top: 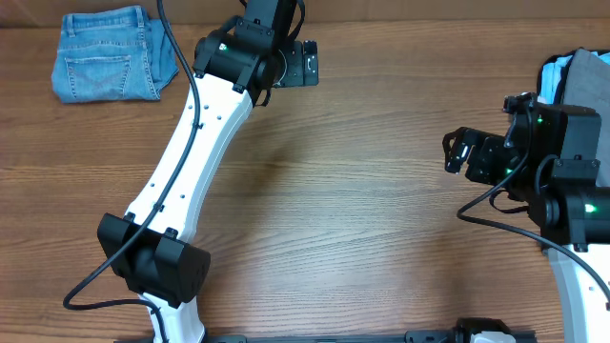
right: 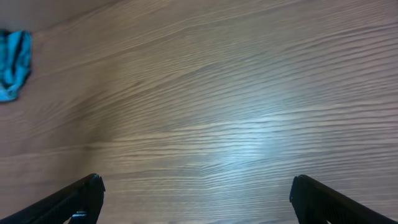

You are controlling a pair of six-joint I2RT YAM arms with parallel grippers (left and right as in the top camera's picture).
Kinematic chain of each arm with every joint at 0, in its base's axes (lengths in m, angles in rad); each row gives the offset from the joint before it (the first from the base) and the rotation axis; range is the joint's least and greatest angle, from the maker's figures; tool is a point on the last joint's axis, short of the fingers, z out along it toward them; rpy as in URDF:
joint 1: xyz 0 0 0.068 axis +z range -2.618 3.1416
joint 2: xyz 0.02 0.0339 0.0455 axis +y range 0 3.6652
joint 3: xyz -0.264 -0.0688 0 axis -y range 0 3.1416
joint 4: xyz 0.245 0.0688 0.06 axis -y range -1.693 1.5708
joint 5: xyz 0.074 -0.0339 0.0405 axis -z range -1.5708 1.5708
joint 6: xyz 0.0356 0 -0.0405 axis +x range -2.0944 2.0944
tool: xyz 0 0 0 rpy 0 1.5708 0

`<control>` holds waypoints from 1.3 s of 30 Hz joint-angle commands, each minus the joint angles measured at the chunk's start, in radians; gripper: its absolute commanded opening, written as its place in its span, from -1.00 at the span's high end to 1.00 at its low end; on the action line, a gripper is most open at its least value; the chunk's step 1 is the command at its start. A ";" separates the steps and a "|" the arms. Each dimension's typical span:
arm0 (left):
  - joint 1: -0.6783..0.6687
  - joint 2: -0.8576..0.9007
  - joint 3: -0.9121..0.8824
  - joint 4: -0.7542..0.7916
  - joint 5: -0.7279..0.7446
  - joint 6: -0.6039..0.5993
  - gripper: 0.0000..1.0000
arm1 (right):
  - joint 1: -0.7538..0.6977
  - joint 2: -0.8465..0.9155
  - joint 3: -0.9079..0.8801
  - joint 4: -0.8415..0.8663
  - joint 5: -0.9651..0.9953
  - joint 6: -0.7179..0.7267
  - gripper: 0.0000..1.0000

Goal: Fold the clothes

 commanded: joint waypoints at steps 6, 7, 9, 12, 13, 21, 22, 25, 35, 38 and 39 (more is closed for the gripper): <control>0.005 0.005 -0.006 0.003 -0.016 0.019 -0.99 | 0.004 -0.007 0.000 0.002 -0.079 -0.005 -1.00; 0.005 0.005 -0.006 0.003 -0.016 0.019 -1.00 | 0.004 -0.006 0.000 -0.001 -0.075 -0.005 -1.00; 0.005 0.005 -0.006 0.003 -0.016 0.019 -0.99 | 0.004 -0.006 0.000 -0.005 -0.075 -0.005 -1.00; 0.005 0.005 -0.006 0.003 -0.016 0.019 -1.00 | 0.004 -0.006 0.000 -0.011 -0.077 -0.004 -1.00; 0.005 0.005 -0.006 0.003 -0.016 0.019 -0.99 | 0.004 -0.006 0.000 -0.012 -0.077 -0.004 -1.00; 0.005 0.005 -0.006 0.003 -0.016 0.019 -0.99 | 0.005 -0.014 -0.041 0.022 -0.028 -0.005 -1.00; 0.005 0.005 -0.006 0.003 -0.016 0.019 -0.99 | 0.005 -0.027 -0.067 0.048 -0.018 -0.005 -1.00; 0.005 0.005 -0.006 0.003 -0.016 0.019 -0.99 | 0.005 -0.097 -0.183 0.166 -0.016 -0.005 -1.00; 0.005 0.005 -0.006 0.003 -0.016 0.019 -1.00 | 0.041 -0.430 -0.750 0.800 -0.052 -0.005 -1.00; 0.005 0.005 -0.006 0.003 -0.016 0.019 -0.99 | 0.081 -0.524 -0.908 0.980 -0.032 -0.005 -1.00; 0.005 0.005 -0.006 0.003 -0.016 0.019 -1.00 | 0.091 -0.552 -0.955 1.035 -0.031 -0.005 -1.00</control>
